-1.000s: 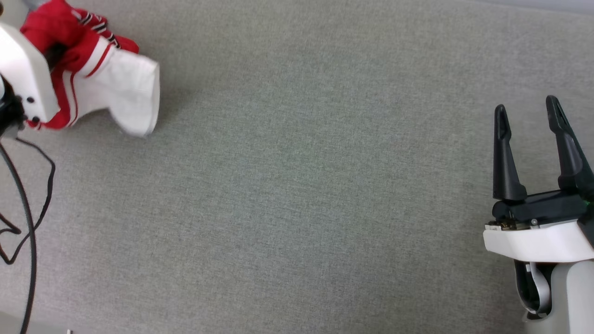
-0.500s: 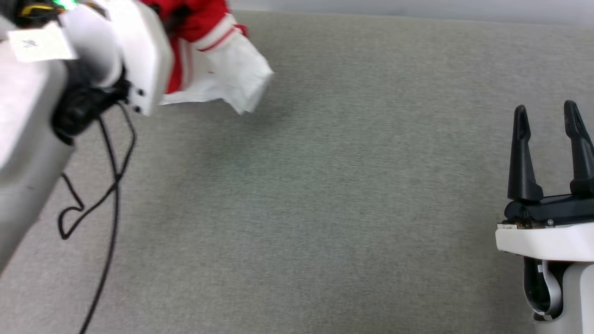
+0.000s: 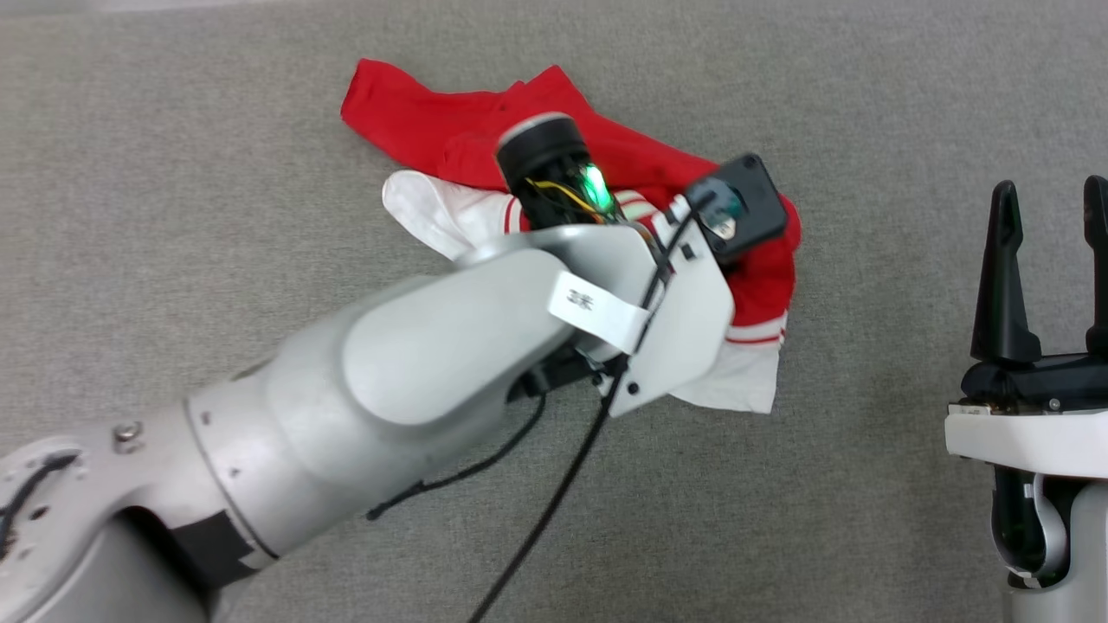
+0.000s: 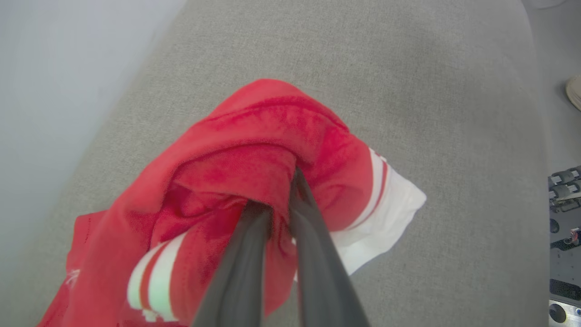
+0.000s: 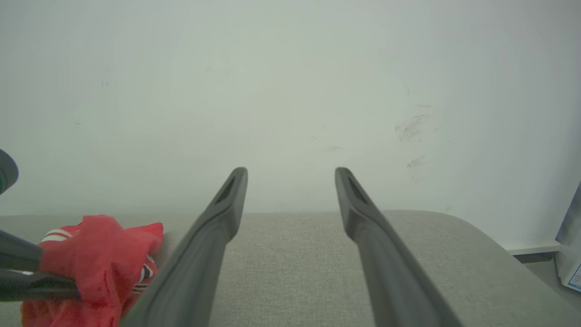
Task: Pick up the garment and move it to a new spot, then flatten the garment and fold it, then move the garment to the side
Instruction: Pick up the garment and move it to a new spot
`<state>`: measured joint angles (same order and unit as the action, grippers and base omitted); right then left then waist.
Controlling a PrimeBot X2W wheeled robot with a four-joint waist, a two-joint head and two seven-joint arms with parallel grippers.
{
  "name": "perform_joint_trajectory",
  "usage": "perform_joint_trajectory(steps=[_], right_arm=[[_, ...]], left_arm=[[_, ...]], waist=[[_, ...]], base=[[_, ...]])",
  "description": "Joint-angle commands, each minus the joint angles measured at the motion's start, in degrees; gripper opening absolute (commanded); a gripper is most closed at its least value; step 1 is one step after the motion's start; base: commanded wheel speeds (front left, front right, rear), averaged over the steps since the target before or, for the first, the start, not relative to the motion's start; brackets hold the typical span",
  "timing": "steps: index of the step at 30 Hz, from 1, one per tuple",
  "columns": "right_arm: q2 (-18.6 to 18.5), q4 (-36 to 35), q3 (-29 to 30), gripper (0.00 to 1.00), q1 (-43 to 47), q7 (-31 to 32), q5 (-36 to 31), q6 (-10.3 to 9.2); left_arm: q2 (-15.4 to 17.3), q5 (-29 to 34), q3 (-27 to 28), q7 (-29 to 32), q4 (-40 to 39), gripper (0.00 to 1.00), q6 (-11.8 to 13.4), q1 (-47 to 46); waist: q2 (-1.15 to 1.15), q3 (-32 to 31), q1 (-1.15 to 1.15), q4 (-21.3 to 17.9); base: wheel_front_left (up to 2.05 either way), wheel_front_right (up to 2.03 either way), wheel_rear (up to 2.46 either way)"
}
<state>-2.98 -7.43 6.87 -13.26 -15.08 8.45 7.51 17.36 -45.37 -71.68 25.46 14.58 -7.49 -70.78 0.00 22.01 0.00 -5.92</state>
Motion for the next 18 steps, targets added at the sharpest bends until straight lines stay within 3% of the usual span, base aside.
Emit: perform_joint_trajectory(steps=[1,6,11,15,16,17,18], right_arm=[[0.2,-0.1,0.1,1.00,-0.9,-0.1,0.3,-0.04],[0.2,0.0,-0.2,1.00,-1.4,-0.1,0.8,-0.04],[0.2,0.2,-0.3,1.00,-2.0,-0.1,0.8,-0.04],[0.2,0.8,-0.2,1.00,-1.6,-0.1,0.2,-0.04],[0.2,0.9,-0.2,1.00,-1.3,-0.1,0.1,-0.04],[0.2,1.1,-0.2,1.00,-0.9,-0.1,-0.1,-0.04],[0.2,1.2,-0.2,1.00,-0.4,-0.1,-0.2,-0.04]], left_arm=[[-1.0,-0.1,-0.8,-0.4,0.8,0.00,0.1,0.5],[-4.4,2.6,-1.7,4.8,1.9,0.00,0.1,6.6],[-4.6,5.5,-1.7,9.2,1.5,0.00,0.1,11.3],[-5.1,5.4,-1.7,6.9,1.8,0.04,0.1,12.0],[-5.2,5.8,-1.7,4.9,2.2,0.92,0.1,11.4],[-5.4,5.6,-1.7,2.6,2.9,1.00,0.1,10.9],[-5.6,5.2,-1.7,-0.1,3.5,1.00,0.1,10.6]], waist=[[0.00,0.8,0.00,-0.6],[0.00,2.3,0.00,-1.2],[0.00,3.0,0.00,-1.2],[0.00,1.9,0.00,-0.3],[0.00,1.3,0.00,0.0],[0.00,0.6,0.00,0.3],[0.00,-0.1,0.00,0.7]], base=[[0.00,0.00,0.00],[0.00,0.00,0.00],[0.00,0.00,0.00],[0.00,0.00,0.00],[0.00,0.00,0.00],[0.00,0.00,0.00],[0.00,0.00,0.00]])
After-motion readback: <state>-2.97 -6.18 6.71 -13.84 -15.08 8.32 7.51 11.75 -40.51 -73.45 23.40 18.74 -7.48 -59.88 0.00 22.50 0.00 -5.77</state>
